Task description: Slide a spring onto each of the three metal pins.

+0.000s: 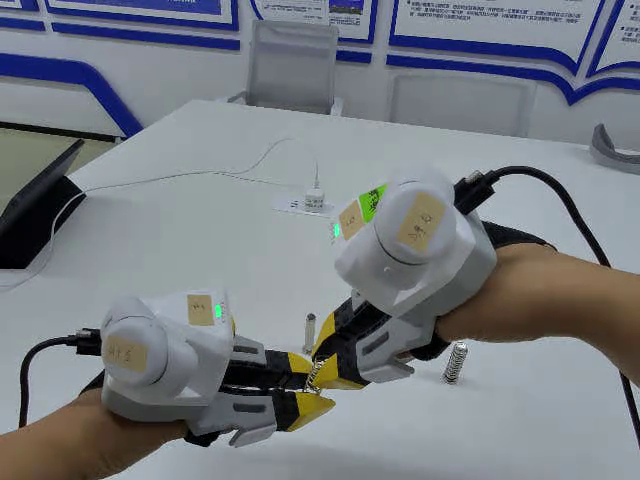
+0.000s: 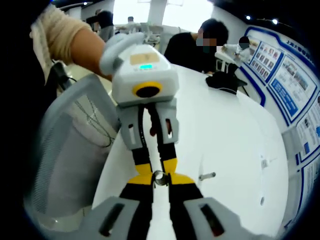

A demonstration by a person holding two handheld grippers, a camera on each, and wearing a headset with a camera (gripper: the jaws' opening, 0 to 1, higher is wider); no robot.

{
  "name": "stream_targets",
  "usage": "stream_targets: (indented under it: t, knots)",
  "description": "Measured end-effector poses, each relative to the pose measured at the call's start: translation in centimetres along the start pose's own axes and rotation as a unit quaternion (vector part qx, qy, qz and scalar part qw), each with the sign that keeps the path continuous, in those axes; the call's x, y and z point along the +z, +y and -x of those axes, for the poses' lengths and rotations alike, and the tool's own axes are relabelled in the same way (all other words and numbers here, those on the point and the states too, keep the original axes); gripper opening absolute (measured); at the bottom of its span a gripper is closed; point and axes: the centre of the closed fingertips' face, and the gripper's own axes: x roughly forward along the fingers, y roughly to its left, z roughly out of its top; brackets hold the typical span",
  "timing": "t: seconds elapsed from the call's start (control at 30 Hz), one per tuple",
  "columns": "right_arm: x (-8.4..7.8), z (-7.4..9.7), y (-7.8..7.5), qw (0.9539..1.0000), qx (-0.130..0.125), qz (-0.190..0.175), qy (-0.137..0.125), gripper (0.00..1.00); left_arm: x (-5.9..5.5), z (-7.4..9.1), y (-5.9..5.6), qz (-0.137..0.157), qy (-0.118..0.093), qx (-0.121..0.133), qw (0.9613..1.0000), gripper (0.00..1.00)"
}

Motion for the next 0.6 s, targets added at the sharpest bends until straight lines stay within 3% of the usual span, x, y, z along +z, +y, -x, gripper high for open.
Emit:
stream_targets:
  t: [0.6]
  knots:
    - [-0.3,0.4,-1.7,0.9999,-0.004,-0.003,0.014,0.12,-0.9,0.9,0.8,0.041,-0.007,0.019,0.9989,0.23]
